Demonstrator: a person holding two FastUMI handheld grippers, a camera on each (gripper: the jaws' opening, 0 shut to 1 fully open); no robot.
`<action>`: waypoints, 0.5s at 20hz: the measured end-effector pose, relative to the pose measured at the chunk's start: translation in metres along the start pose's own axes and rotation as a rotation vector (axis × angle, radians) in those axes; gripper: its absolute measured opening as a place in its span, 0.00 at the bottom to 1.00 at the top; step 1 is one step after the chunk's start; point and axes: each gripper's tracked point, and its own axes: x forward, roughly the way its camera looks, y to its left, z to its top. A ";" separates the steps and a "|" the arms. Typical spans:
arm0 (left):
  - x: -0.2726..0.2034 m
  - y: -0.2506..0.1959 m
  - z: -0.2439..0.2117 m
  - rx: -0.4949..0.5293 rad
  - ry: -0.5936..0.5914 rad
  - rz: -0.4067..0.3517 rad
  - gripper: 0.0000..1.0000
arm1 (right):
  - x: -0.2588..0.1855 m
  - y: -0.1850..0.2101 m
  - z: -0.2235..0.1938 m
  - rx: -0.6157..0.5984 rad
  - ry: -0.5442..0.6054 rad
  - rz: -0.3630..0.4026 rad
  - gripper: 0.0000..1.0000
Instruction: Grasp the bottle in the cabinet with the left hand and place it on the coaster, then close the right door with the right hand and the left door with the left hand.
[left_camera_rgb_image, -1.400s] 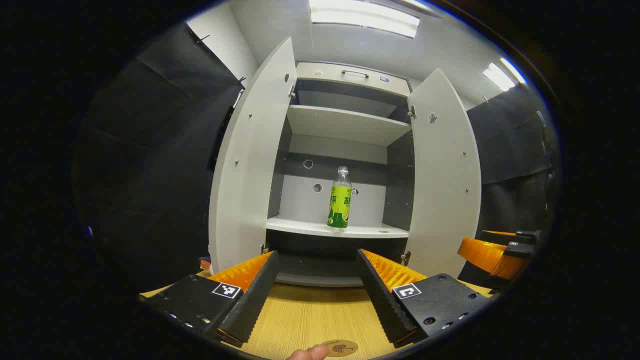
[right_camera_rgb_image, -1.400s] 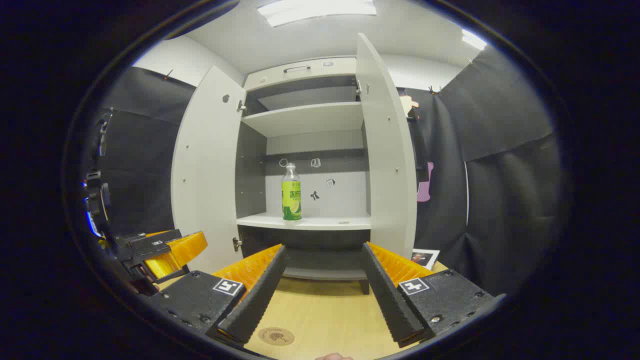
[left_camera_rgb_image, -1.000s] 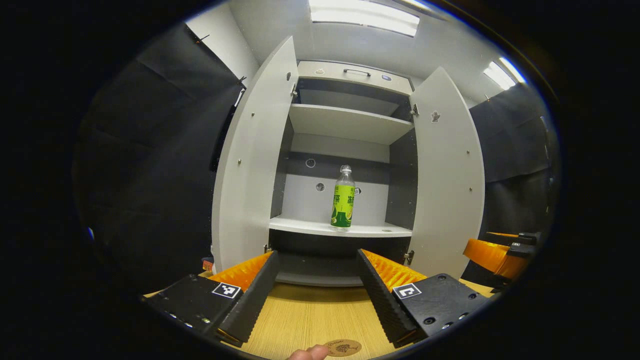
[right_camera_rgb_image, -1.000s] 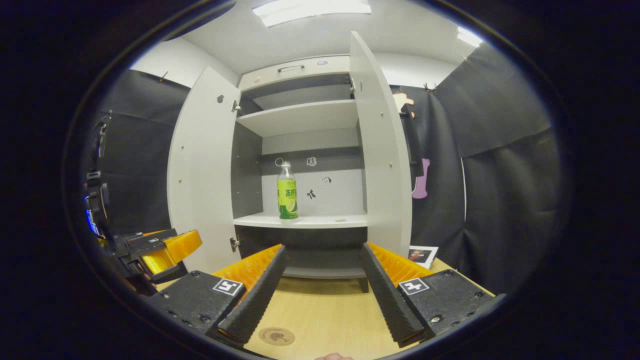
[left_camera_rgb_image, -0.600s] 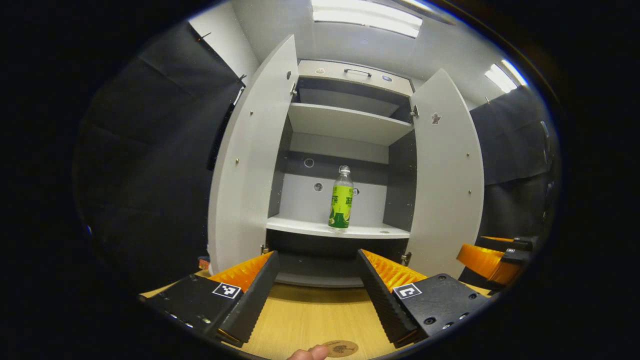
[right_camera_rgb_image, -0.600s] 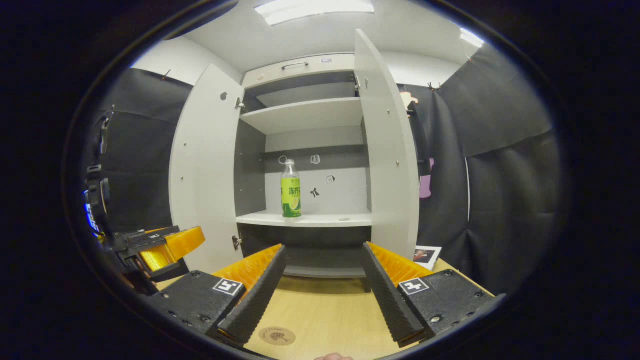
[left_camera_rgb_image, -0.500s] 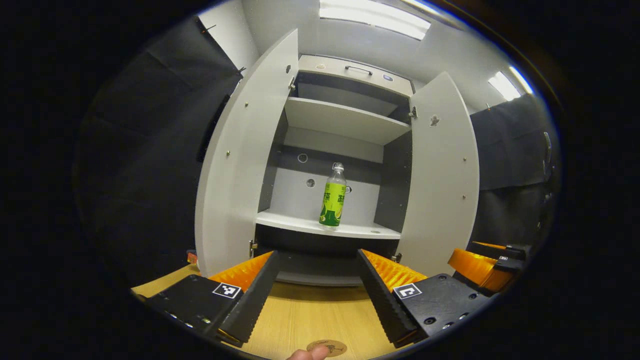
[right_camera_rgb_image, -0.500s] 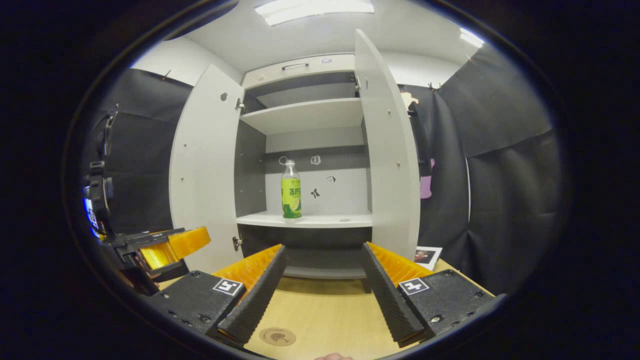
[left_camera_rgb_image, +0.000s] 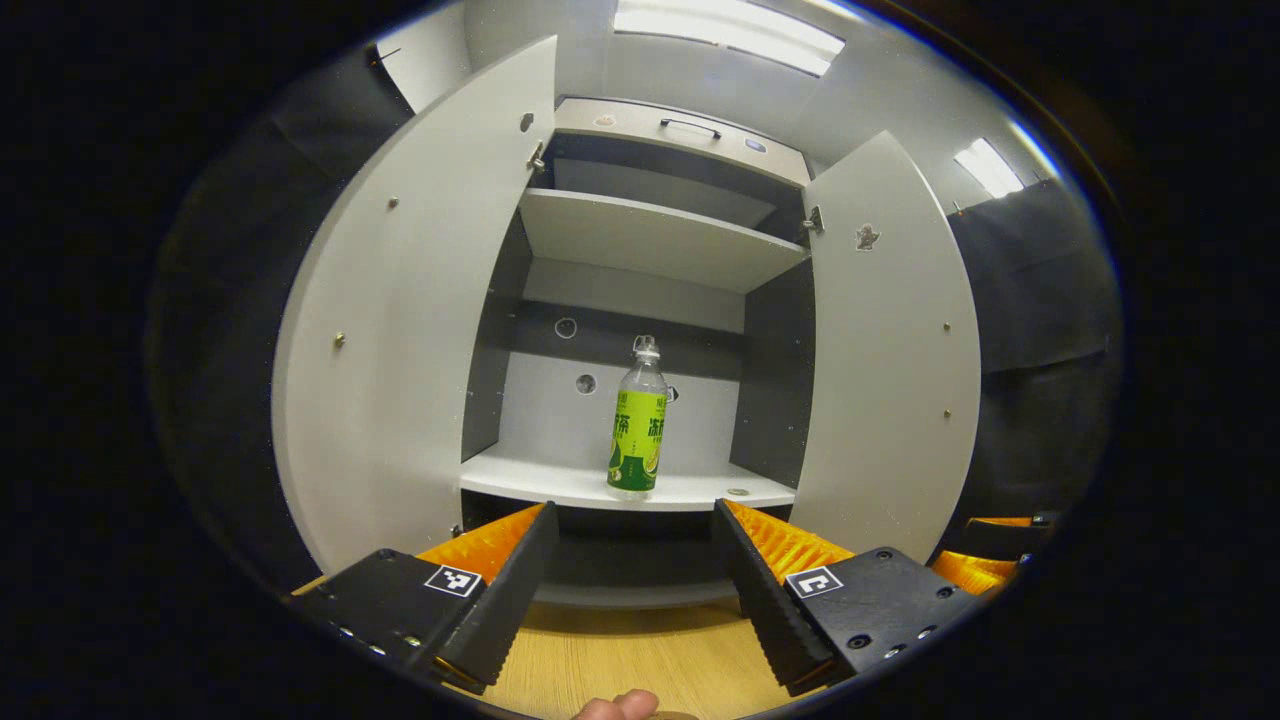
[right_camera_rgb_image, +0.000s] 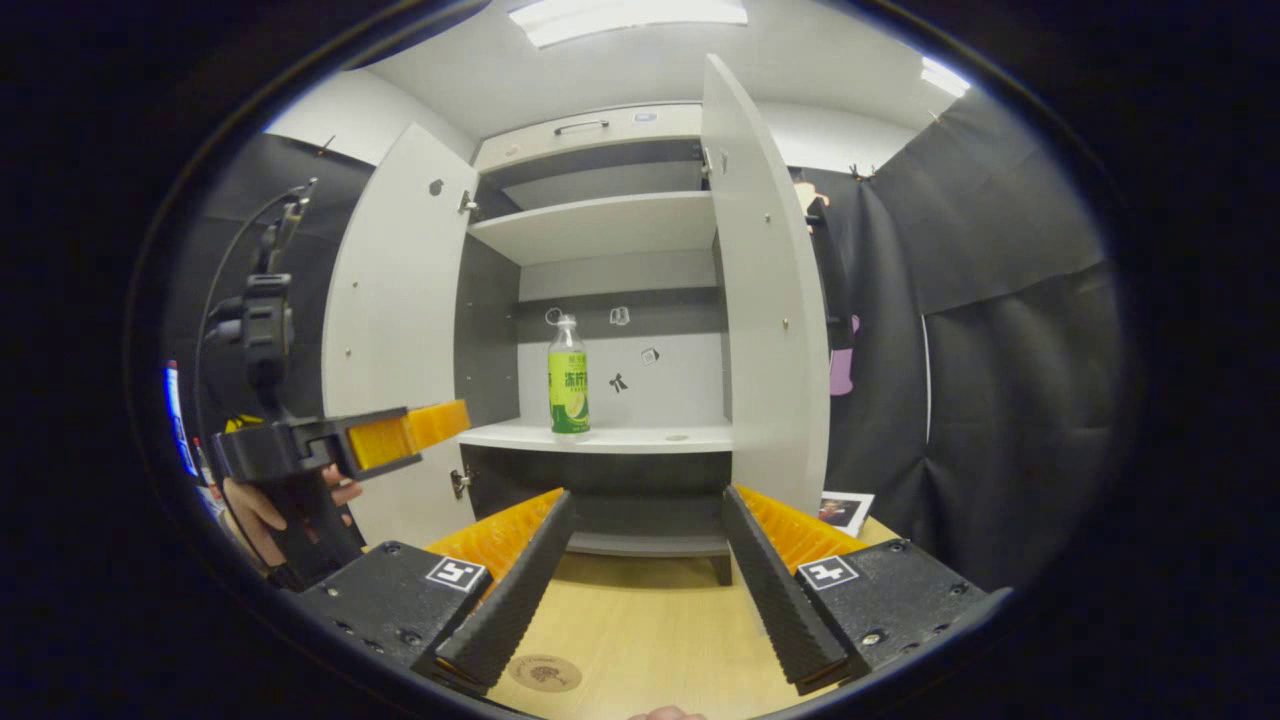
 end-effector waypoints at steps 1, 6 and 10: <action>0.014 -0.003 0.005 0.004 -0.005 -0.016 0.94 | 0.000 0.000 -0.001 0.003 0.002 0.000 0.98; 0.088 -0.009 0.022 0.011 -0.013 -0.070 0.94 | 0.002 -0.003 -0.002 0.006 0.020 -0.016 0.98; 0.145 -0.002 0.024 0.055 -0.010 -0.051 0.95 | 0.004 -0.011 -0.003 0.018 0.032 -0.048 0.98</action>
